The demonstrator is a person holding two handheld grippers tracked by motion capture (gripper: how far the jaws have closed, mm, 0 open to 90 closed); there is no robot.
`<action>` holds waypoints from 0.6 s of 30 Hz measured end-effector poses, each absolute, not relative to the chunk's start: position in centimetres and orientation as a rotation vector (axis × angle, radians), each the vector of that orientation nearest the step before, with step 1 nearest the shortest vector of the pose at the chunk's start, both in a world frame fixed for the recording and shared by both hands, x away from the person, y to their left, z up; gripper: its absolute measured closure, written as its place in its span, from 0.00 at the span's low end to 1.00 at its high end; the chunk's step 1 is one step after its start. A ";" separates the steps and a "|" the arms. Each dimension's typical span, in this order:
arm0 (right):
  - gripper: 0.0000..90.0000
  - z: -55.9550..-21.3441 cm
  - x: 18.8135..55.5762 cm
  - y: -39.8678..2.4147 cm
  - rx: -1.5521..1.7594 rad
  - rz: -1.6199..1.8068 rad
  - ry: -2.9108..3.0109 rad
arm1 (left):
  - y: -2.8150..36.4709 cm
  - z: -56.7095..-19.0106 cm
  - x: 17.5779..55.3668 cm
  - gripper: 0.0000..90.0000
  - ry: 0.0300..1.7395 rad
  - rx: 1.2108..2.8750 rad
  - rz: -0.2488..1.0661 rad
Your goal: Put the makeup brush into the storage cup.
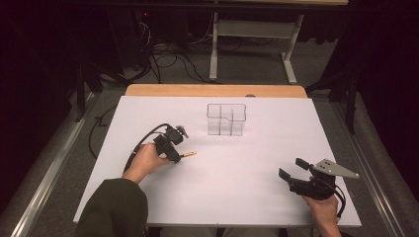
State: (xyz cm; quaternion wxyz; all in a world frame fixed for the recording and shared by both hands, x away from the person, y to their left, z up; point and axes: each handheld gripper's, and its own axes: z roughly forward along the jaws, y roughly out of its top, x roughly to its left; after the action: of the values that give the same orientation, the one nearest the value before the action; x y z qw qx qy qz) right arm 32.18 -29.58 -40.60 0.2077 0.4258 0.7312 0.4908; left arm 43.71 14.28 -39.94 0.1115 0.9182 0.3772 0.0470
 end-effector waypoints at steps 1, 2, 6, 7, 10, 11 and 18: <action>0.24 -40.6 32.2 -29.6 1.185 1.368 2.034 | 14.3 -39.9 43.7 0.78 1.102 2.697 0.139; 0.24 -40.6 32.2 -29.6 1.185 1.369 2.033 | 14.3 -40.0 43.7 0.79 1.102 2.696 0.137; 0.24 -40.6 32.2 -29.6 1.187 1.364 2.040 | 14.3 -39.9 43.8 0.82 1.100 2.694 0.120; 0.24 -40.6 32.2 -29.6 1.187 1.366 2.039 | 14.3 -39.9 43.9 0.83 1.100 2.694 0.122; 0.25 -40.6 32.2 -29.6 1.181 1.369 2.031 | 14.4 -39.9 43.9 0.86 1.098 2.695 0.128; 0.25 -40.6 32.2 -29.6 1.180 1.368 2.031 | 14.4 -39.9 43.9 0.87 1.097 2.695 0.131; 0.25 -40.6 32.2 -29.6 1.184 1.364 2.034 | 14.3 -39.9 43.9 0.91 1.099 2.692 0.133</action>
State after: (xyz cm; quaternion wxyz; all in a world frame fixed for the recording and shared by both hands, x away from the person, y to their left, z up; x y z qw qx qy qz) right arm 32.20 -29.58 -40.61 0.2092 0.4258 0.7311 0.4903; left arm 43.90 14.31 -39.95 0.1149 0.9187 0.3751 0.0455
